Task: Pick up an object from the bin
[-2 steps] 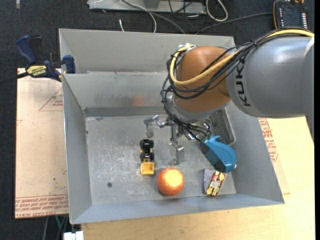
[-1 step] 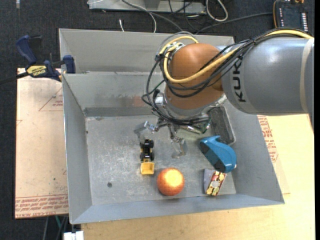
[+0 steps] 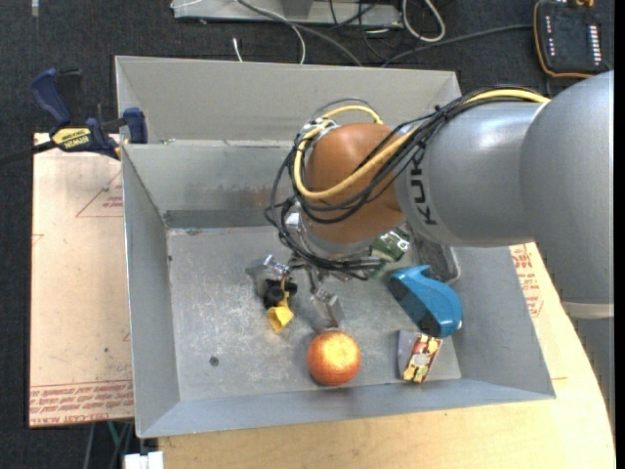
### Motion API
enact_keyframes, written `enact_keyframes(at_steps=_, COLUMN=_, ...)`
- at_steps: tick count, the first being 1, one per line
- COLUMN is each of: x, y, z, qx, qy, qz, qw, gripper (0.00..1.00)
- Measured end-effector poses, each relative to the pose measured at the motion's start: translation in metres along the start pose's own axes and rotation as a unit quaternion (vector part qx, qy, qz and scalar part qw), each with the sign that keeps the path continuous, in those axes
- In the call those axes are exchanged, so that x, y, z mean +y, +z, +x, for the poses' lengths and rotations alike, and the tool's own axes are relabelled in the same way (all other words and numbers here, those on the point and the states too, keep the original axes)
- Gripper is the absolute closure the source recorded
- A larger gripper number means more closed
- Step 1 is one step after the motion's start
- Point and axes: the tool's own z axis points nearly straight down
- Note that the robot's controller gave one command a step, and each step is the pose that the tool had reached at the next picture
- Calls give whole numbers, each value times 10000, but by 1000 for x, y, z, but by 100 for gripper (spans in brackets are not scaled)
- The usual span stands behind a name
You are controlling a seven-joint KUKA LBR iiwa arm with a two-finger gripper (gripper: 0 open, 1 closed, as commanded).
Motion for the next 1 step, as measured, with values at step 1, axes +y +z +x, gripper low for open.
enact_keyframes(at_steps=1, x=4, y=-2, z=-9, qx=-31, qy=-2620, qz=28, qw=9650, gripper=100)
